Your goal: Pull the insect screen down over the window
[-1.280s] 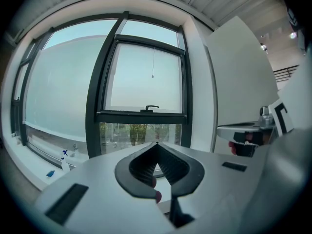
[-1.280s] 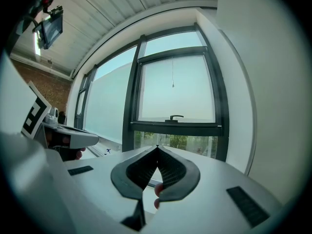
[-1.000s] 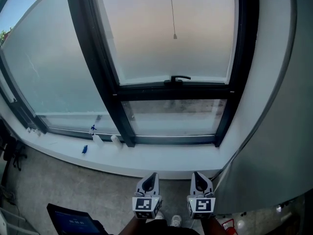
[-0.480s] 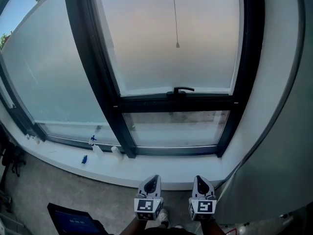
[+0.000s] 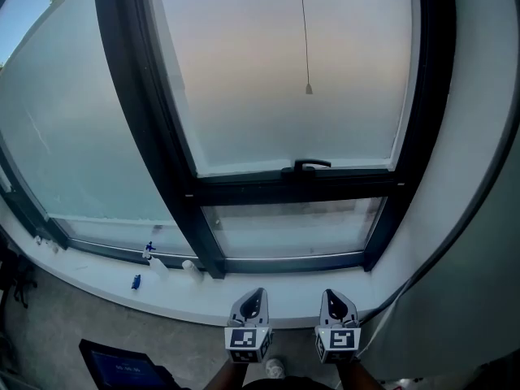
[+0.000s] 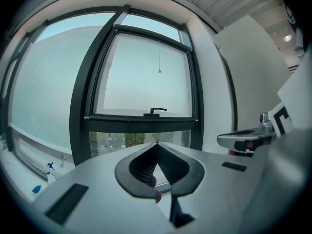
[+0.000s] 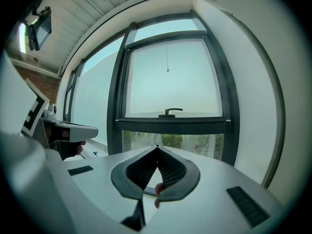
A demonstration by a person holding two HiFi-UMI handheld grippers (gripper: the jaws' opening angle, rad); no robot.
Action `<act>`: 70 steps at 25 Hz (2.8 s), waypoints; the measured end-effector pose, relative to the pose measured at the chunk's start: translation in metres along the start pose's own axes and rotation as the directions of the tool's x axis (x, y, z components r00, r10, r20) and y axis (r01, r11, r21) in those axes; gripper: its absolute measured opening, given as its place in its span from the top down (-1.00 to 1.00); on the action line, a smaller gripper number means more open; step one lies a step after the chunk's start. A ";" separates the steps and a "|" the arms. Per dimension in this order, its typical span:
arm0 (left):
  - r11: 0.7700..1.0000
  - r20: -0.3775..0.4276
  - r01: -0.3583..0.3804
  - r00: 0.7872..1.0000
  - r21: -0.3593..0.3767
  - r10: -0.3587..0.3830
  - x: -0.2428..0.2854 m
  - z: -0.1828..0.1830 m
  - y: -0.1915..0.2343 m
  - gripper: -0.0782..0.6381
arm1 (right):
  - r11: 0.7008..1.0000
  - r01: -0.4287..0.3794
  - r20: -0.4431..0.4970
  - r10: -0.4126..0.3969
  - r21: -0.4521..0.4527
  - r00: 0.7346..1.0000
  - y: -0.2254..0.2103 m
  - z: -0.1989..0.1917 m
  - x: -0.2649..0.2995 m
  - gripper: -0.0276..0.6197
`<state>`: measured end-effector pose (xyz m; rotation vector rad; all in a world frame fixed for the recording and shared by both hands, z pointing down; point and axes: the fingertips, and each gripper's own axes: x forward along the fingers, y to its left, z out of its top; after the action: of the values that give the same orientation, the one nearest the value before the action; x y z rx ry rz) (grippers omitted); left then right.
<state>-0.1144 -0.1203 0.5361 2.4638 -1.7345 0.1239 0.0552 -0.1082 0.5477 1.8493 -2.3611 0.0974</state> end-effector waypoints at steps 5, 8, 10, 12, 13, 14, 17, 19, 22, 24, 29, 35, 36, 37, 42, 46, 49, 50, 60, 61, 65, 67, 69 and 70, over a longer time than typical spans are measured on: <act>1.000 0.025 0.002 1.000 -0.011 -0.002 0.029 0.015 0.024 0.78 | 1.000 0.015 -0.002 -0.015 -0.019 1.000 0.001 0.008 0.030 0.91; 0.999 0.034 0.034 0.999 -0.017 -0.034 0.041 0.011 0.030 0.78 | 0.999 0.027 0.006 -0.027 -0.019 1.000 0.002 0.012 0.041 0.91; 0.998 0.032 0.055 0.998 -0.012 -0.055 0.050 0.008 0.032 0.78 | 0.999 0.044 0.007 -0.044 -0.013 0.999 0.002 0.015 0.047 0.91; 0.998 0.025 0.067 0.997 -0.006 -0.067 0.059 0.006 0.034 0.78 | 0.998 0.057 0.007 -0.057 -0.011 0.998 -0.001 0.016 0.052 0.91; 0.997 0.023 0.073 0.997 -0.007 -0.073 0.064 0.006 0.033 0.78 | 0.998 0.063 0.006 -0.063 -0.014 0.998 -0.003 0.016 0.054 0.91; 0.997 0.023 0.078 0.997 -0.009 -0.078 0.068 0.006 0.032 0.78 | 0.997 0.073 0.004 -0.073 -0.018 0.997 -0.006 0.018 0.055 0.91; 0.996 0.025 0.092 0.995 -0.009 -0.092 0.080 0.009 0.032 0.78 | 0.996 0.089 -0.006 -0.089 -0.023 0.996 -0.013 0.021 0.062 0.91; 0.995 0.015 0.093 0.996 -0.024 -0.093 0.090 0.008 0.035 0.78 | 0.997 0.077 -0.004 -0.077 -0.018 0.997 -0.018 0.012 0.072 0.91; 0.997 -0.001 0.066 0.998 -0.043 -0.066 0.106 0.015 0.039 0.78 | 0.998 0.067 -0.002 -0.067 -0.014 0.998 -0.028 0.016 0.087 0.91; 0.998 0.000 0.045 0.999 -0.048 -0.045 0.116 0.026 0.038 0.78 | 0.998 0.063 -0.004 -0.063 -0.009 0.998 -0.037 0.019 0.098 0.91; 0.998 0.023 0.041 0.999 -0.044 -0.040 0.151 0.035 0.033 0.78 | 1.000 0.024 0.020 -0.024 0.009 1.000 -0.059 0.028 0.131 0.91; 0.996 0.029 0.006 1.000 -0.084 -0.004 0.191 0.050 0.030 0.78 | 0.998 -0.052 0.072 0.049 0.038 0.996 -0.077 0.060 0.173 0.91; 0.997 0.043 0.009 0.999 -0.077 -0.006 0.198 0.051 0.029 0.78 | 0.998 -0.057 0.084 0.054 0.034 0.995 -0.081 0.065 0.178 0.91; 0.998 0.056 0.010 0.998 -0.069 -0.006 0.204 0.053 0.028 0.78 | 0.998 -0.060 0.099 0.057 0.030 0.993 -0.085 0.069 0.183 0.91; 0.999 0.083 -0.019 0.996 -0.045 0.023 0.223 0.071 0.029 0.78 | 0.994 -0.089 0.118 0.081 0.065 0.990 -0.099 0.076 0.202 0.91; 0.999 0.130 -0.028 0.991 -0.030 0.031 0.238 0.093 0.035 0.78 | 0.985 -0.140 0.156 0.123 0.100 0.980 -0.099 0.097 0.215 0.91; 1.000 0.169 -0.027 0.985 -0.013 0.029 0.250 0.114 0.042 0.78 | 0.988 -0.133 0.206 0.115 0.075 0.972 -0.100 0.117 0.228 0.91; 1.000 0.185 -0.024 0.982 -0.003 0.024 0.253 0.123 0.045 0.78 | 0.990 -0.124 0.211 0.107 0.068 0.972 -0.101 0.123 0.232 0.91; 0.976 0.386 -0.002 0.919 0.216 -0.083 0.274 0.232 0.060 0.78 | 0.992 -0.033 0.381 0.077 -0.120 0.921 -0.110 0.218 0.265 0.91; 0.965 0.398 -0.015 0.912 0.263 -0.095 0.275 0.244 0.061 0.78 | 0.988 -0.013 0.402 0.075 -0.154 0.913 -0.112 0.228 0.267 0.91; 0.874 0.447 -0.118 0.886 0.472 -0.122 0.274 0.299 0.064 0.78 | 0.954 0.070 0.468 0.079 -0.292 0.880 -0.115 0.280 0.271 0.91; 0.827 0.461 -0.152 0.876 0.542 -0.141 0.273 0.321 0.065 0.78 | 0.924 0.118 0.500 0.086 -0.364 0.862 -0.116 0.306 0.271 0.91; 0.797 0.473 -0.182 0.870 0.576 -0.143 0.274 0.339 0.067 0.77 | 0.885 0.166 0.518 0.095 -0.435 0.850 -0.116 0.329 0.270 0.90; 0.779 0.487 -0.209 0.863 0.592 -0.138 0.273 0.350 0.069 0.77 | 0.864 0.187 0.528 0.103 -0.468 0.843 -0.116 0.340 0.270 0.90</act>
<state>-0.0889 -0.4497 0.2320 3.1700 -2.2499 0.0662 0.0802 -0.4424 0.2480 1.8047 -2.3133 -1.0862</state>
